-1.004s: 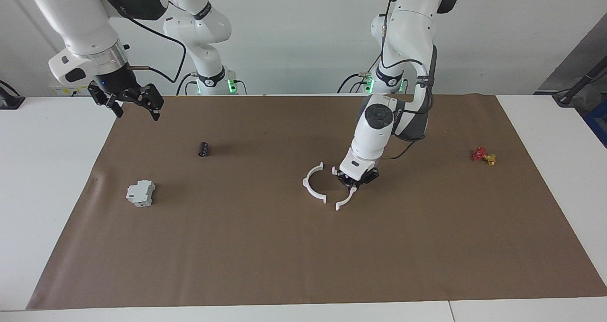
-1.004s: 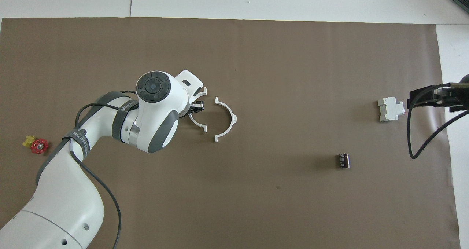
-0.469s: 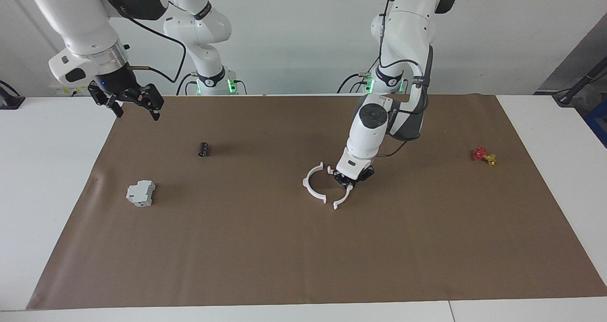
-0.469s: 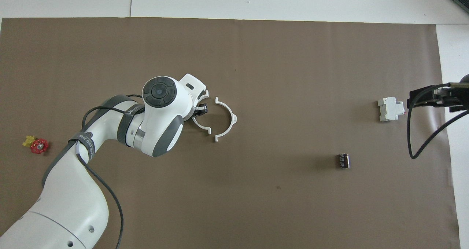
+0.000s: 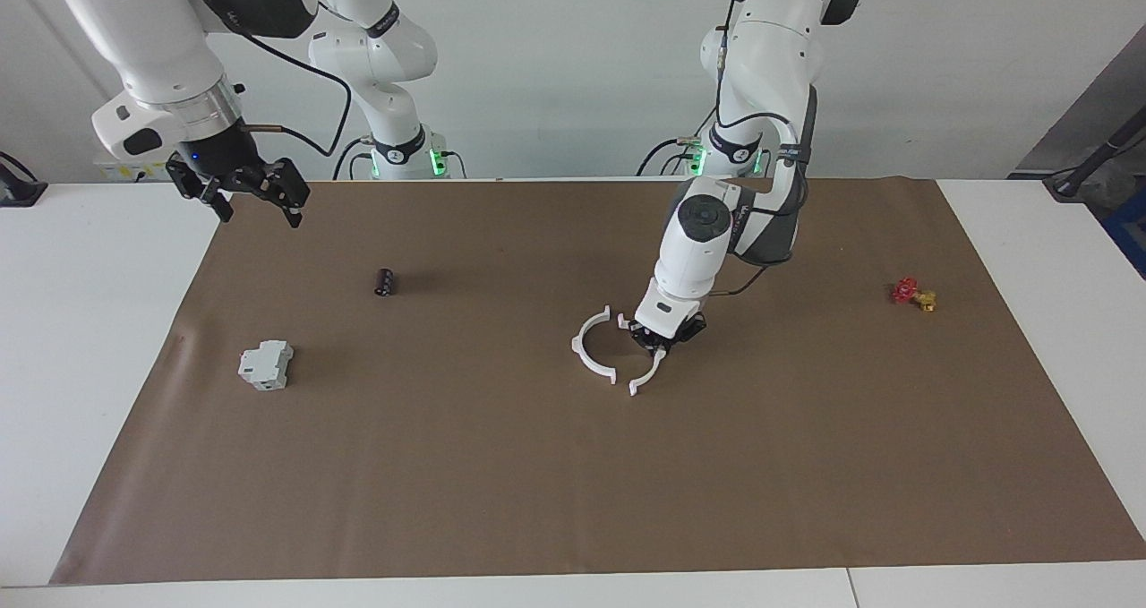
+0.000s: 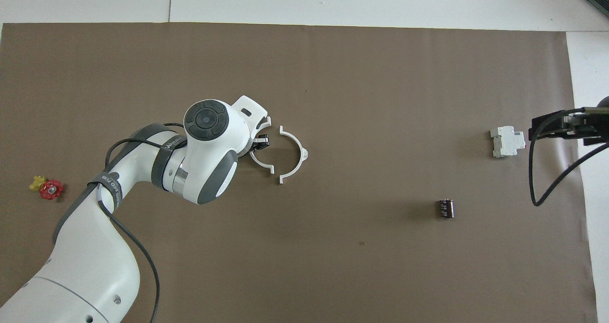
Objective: Assemble drain pipe with both arms
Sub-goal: 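Align and press the held half-ring onto the centre clamp ends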
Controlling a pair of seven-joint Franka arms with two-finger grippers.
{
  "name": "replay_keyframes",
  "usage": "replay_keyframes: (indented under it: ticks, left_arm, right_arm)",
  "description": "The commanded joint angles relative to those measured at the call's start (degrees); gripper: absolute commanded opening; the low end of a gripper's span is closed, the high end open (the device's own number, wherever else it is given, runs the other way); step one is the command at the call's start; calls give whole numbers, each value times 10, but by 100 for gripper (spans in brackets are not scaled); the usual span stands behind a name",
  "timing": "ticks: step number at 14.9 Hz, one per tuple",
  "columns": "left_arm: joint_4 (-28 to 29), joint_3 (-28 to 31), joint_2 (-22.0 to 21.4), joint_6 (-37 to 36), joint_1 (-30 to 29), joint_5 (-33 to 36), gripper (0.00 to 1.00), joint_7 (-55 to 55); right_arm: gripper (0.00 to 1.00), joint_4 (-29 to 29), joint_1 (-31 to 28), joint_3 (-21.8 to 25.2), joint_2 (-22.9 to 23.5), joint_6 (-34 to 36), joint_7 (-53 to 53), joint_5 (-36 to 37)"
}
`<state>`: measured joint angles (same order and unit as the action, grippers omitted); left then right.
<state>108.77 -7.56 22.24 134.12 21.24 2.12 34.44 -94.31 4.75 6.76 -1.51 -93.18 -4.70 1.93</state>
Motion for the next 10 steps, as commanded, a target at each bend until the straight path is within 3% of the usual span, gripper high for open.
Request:
replay_keyframes:
  ticks: [1,10]
  left_arm:
    - [23,5,-24,7,8,9,0,8]
    - [25,6,-32,-2,11,9,0,-17]
  right_arm:
    - [100,-10,1,5,-10,5,12,-10]
    - [100,-10,1,5,-10,5,12,-10]
